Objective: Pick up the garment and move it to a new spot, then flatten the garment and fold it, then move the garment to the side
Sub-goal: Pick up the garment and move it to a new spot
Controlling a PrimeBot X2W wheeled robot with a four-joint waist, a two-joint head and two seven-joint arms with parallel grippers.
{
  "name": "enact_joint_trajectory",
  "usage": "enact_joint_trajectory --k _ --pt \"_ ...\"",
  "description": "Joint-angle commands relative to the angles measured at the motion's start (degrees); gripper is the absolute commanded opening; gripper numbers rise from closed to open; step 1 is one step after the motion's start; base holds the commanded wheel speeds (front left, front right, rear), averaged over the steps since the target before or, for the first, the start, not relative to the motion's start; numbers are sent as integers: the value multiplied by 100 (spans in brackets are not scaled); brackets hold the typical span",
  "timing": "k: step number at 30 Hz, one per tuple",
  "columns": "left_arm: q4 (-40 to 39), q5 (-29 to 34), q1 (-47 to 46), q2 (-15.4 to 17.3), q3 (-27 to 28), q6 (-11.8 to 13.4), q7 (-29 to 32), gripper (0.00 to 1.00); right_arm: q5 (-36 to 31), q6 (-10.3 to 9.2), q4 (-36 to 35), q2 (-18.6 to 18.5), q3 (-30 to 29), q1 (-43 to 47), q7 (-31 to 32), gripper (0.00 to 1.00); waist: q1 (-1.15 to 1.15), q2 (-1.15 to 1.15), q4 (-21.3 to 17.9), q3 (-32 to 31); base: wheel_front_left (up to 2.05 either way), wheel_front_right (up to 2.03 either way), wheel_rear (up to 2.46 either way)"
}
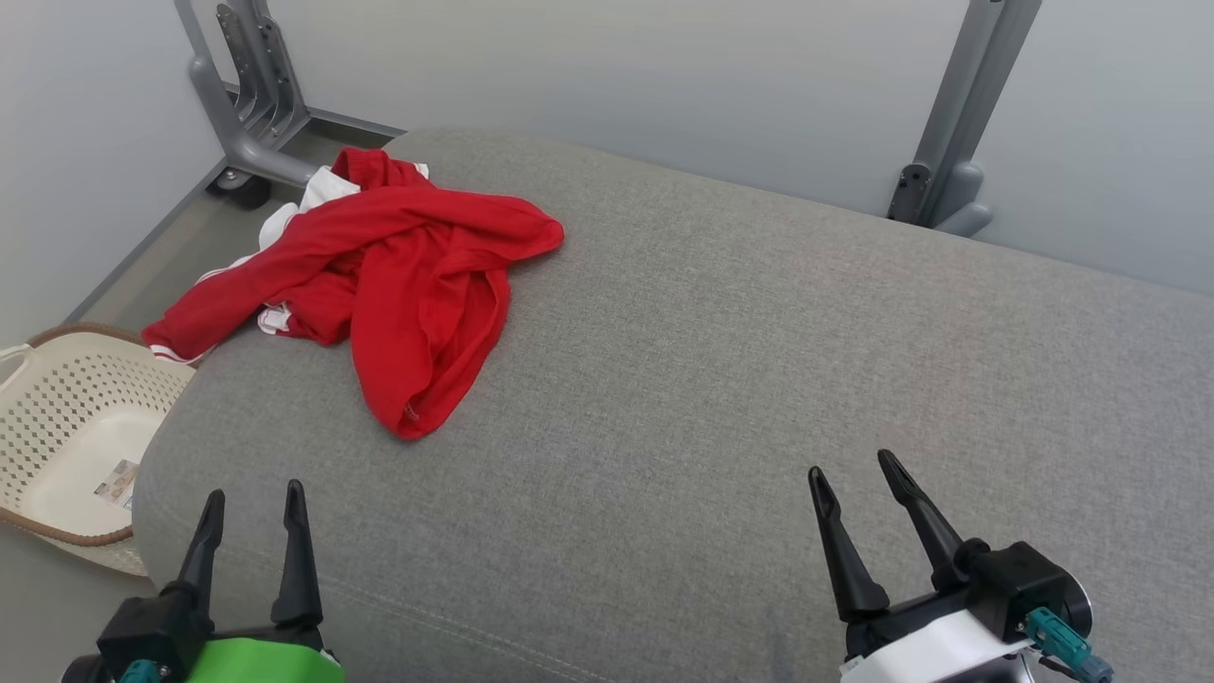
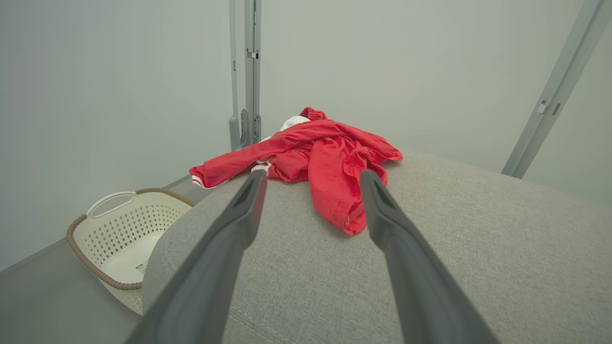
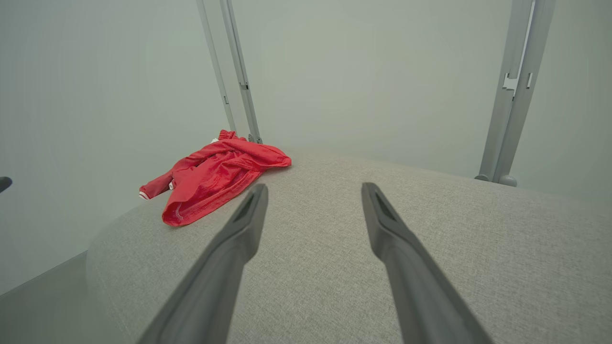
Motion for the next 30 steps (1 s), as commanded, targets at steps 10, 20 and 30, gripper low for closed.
enact_joint_trajectory --k 10,20,30 --pt "245 -675 -948 354 469 -19 -11 100 -280 0 46 -24 -24 -283 -25 100 0 0 -257 732 0 0 0" --pt "976 -1605 -2317 1106 231 -19 -10 100 -658 0 158 -25 -35 -701 -25 100 0 0 -452 1603 0 0 0" --pt "2927 -2996 -4337 1863 -947 -19 137 100 -1120 0 134 -22 -102 -1226 -24 100 0 0 -666 2509 0 0 0"
